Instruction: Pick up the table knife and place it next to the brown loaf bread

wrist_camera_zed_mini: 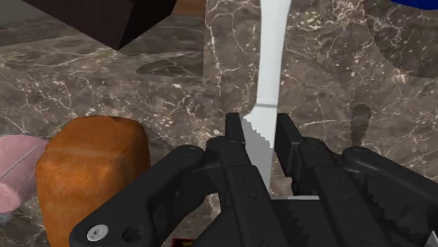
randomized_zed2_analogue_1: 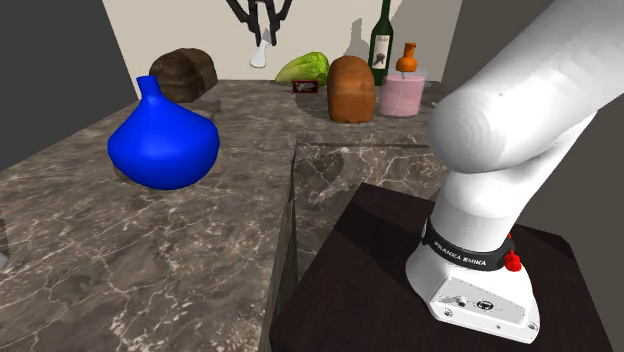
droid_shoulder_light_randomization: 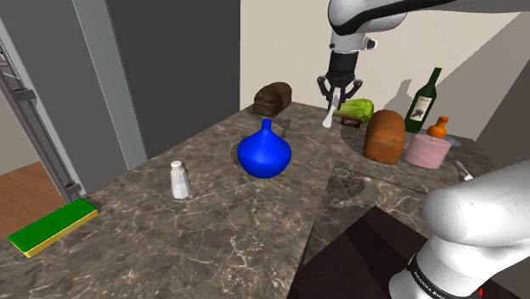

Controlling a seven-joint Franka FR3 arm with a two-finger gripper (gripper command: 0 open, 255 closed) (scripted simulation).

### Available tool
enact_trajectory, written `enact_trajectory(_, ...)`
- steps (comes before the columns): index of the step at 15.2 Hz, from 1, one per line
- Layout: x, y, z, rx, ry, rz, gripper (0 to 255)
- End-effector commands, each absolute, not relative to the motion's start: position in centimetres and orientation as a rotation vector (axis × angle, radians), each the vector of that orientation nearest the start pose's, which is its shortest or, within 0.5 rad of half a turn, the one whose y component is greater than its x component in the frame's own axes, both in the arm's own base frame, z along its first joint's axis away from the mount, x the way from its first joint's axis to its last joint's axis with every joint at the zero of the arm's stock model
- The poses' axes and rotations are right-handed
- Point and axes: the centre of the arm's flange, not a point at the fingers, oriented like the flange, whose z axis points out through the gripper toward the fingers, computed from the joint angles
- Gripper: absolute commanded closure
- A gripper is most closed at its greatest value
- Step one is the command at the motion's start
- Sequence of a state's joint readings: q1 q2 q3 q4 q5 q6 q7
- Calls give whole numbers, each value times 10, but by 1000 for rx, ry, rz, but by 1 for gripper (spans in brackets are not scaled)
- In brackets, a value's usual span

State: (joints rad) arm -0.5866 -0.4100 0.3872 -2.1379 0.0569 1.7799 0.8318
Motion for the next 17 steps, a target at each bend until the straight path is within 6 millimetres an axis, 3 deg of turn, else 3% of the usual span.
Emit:
enact_trajectory(1,450,-86,558,-2775,1643,-85,255)
enact_trajectory(17,526,-283,558,-2775,1643,-85,255)
